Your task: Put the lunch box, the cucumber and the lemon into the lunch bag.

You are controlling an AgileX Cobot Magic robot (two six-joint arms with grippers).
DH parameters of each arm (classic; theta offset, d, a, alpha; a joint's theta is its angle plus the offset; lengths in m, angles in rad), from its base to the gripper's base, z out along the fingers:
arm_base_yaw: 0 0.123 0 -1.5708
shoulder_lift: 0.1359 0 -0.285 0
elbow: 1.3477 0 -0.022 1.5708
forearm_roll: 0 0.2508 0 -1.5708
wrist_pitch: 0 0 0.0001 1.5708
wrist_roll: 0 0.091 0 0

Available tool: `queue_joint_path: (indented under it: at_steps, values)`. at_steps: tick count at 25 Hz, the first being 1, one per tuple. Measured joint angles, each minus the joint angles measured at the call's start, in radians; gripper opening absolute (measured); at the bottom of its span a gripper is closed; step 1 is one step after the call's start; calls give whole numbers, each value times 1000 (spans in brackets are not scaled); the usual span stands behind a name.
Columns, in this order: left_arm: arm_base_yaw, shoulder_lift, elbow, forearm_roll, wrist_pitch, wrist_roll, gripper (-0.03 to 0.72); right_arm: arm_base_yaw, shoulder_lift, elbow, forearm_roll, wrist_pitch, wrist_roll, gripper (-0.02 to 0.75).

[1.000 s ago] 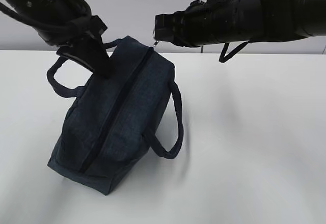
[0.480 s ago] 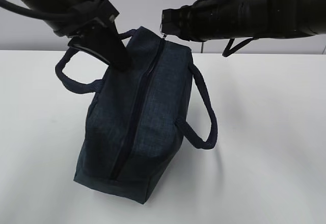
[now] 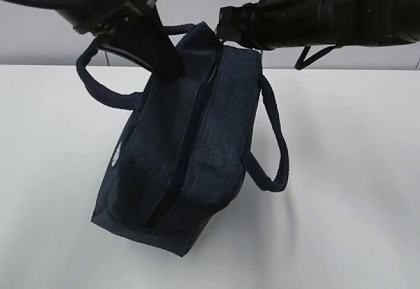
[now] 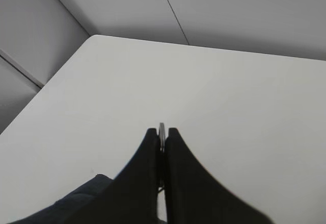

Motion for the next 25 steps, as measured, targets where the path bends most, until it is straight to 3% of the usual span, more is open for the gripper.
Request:
queue_joint_path:
  at_steps: [25]
  values:
    - [0,-58,2,-14,6,0,-6,0,87,-12,68,78,-15,0]
